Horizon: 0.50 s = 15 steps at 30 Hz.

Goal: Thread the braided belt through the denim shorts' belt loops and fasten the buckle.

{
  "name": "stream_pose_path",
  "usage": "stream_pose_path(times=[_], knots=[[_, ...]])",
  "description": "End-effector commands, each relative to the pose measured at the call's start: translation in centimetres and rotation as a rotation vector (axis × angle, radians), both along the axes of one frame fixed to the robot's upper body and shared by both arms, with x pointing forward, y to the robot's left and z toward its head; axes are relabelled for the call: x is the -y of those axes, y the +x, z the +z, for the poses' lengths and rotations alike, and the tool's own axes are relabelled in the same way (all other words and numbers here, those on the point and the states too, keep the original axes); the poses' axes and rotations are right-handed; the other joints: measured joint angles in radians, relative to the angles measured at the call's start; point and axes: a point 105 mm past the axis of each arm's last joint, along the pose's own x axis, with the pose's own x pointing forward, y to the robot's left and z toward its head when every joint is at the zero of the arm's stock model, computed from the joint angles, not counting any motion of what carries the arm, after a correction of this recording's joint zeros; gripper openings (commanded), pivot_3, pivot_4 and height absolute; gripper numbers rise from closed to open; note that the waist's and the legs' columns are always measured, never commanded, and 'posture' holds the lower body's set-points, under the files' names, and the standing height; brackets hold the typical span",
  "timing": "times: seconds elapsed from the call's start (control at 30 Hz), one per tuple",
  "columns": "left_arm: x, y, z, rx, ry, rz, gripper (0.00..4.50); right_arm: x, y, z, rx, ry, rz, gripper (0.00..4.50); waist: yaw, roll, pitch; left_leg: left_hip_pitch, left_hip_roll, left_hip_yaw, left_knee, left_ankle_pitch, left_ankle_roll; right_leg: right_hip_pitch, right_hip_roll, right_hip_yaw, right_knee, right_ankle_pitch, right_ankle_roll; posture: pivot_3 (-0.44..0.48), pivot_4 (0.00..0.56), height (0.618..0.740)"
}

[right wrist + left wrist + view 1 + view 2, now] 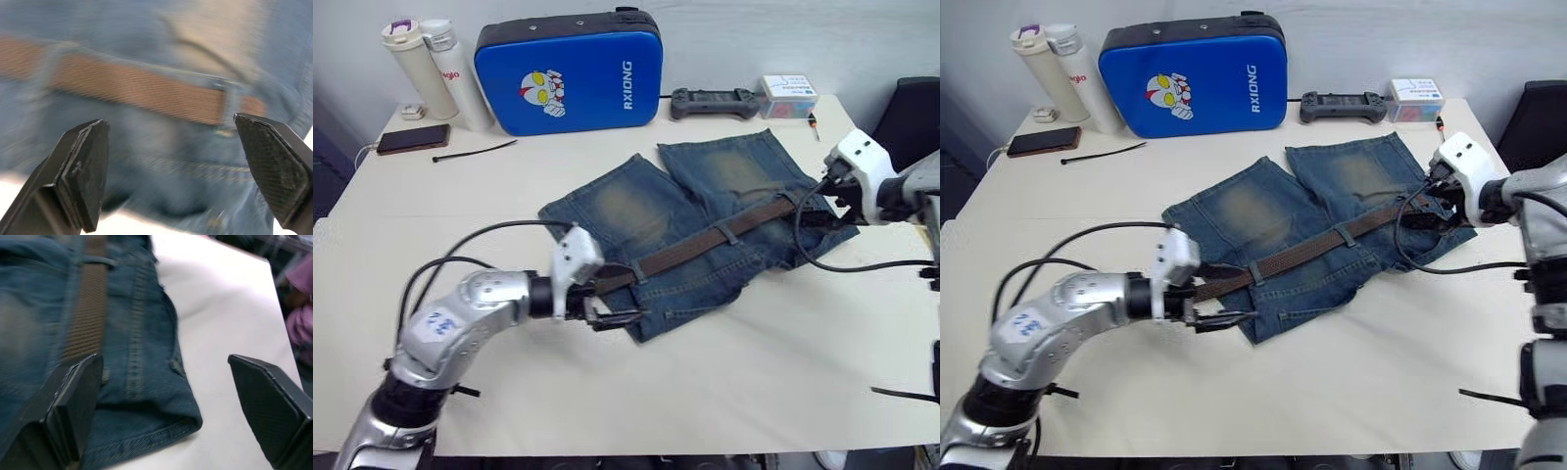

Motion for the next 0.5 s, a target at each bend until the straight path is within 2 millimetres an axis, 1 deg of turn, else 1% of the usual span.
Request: stream_pose_path(times=[0.03, 0.07, 0.13, 0.2, 0.27, 0.3, 0.33, 0.4, 0.47, 0.5], knots=[[2.3, 0.9, -1.3, 0.052, 0.092, -0.072, 4.50, -1.6, -4.0, 1.8, -0.060, -0.001, 0.120, 4.44, 0.003, 0.000, 0.000, 0.000, 0.000, 0.000, 0.000, 0.000, 0.000, 0.000, 0.000, 0.000, 0.000, 0.000, 0.000, 0.000, 0.150, 0.740], [3.0, 1.5, -1.9, 0.073, 0.142, -0.086, 4.50, -1.6, -5.1, 1.9, -0.082, -0.011, 0.130, 4.44, 0.006, -0.001, 0.000, 0.000, 0.000, 0.000, 0.001, 0.000, 0.000, 0.000, 0.000, 0.000, -0.002, 0.000, 0.000, 0.000, 0.150, 0.740], [3.9, 2.4, -2.8, 0.116, 0.228, -0.105, 4.50, -1.7, -6.5, 1.9, -0.110, -0.021, 0.125, 4.44, 0.010, -0.001, 0.000, 0.000, 0.000, 0.000, 0.002, -0.001, 0.001, 0.000, 0.000, 0.001, -0.002, 0.000, 0.000, 0.000, 0.150, 0.740], [5.4, 2.6, -3.6, 0.103, 0.256, -0.163, 4.50, -1.1, -7.3, 2.0, -0.104, -0.037, 0.073, 4.44, 0.011, 0.000, 0.000, 0.001, 0.000, 0.001, 0.002, -0.001, 0.002, 0.000, 0.000, 0.001, -0.001, 0.000, 0.000, 0.000, 0.150, 0.740], [6.3, 2.5, -4.9, 0.102, 0.315, -0.221, 3.94, -0.4, -8.0, 2.0, -0.096, -0.052, 0.021, 4.50, 0.013, -0.001, 0.000, 0.001, 0.000, 0.001, 0.002, -0.001, 0.002, 0.000, 0.000, 0.002, -0.001, 0.000, 0.000, 0.000, 0.150, 0.740], [6.2, 2.7, -5.6, 0.118, 0.357, -0.233, 3.65, -0.3, -8.3, 2.0, -0.094, -0.056, 0.007, 4.50, 0.014, -0.001, 0.001, 0.001, 0.000, 0.001, 0.002, -0.001, 0.002, 0.000, 0.000, 0.001, -0.001, 0.000, 0.000, 0.000, 0.150, 0.740], [6.0, 2.9, -6.1, 0.137, 0.396, -0.240, 3.22, -0.3, -8.6, 1.9, -0.093, -0.060, -0.002, 4.50, 0.015, -0.001, 0.001, 0.000, 0.000, 0.001, 0.002, -0.001, 0.002, 0.000, 0.000, 0.002, -0.001, 0.000, 0.000, 0.000, 0.150, 0.740], [5.0, 3.4, -6.6, 0.181, 0.471, -0.255, 2.38, -0.4, -9.3, 1.8, -0.097, -0.058, -0.007, 4.50, 0.017, -0.001, 0.001, 0.001, 0.000, 0.001, 0.002, -0.001, 0.001, 0.000, 0.001, 0.001, -0.001, 0.000, 0.000, 0.000, 0.150, 0.740], [3.7, 3.8, -6.5, 0.193, 0.502, -0.251, 1.54, -0.6, -9.7, 1.7, -0.099, -0.045, -0.008, 4.50, 0.014, -0.001, 0.000, 0.001, 0.000, 0.002, 0.002, -0.001, 0.002, 0.000, 0.001, 0.002, 0.000, 0.000, 0.000, 0.000, 0.150, 0.740], [2.8, 4.0, -6.3, 0.195, 0.512, -0.249, 1.12, -0.8, -9.8, 1.6, -0.097, -0.040, -0.007, 4.50, 0.011, -0.001, 0.000, 0.002, 0.000, 0.002, 0.002, -0.001, 0.002, 0.001, 0.001, 0.002, 0.000, 0.000, 0.000, 0.000, 0.150, 0.740]])
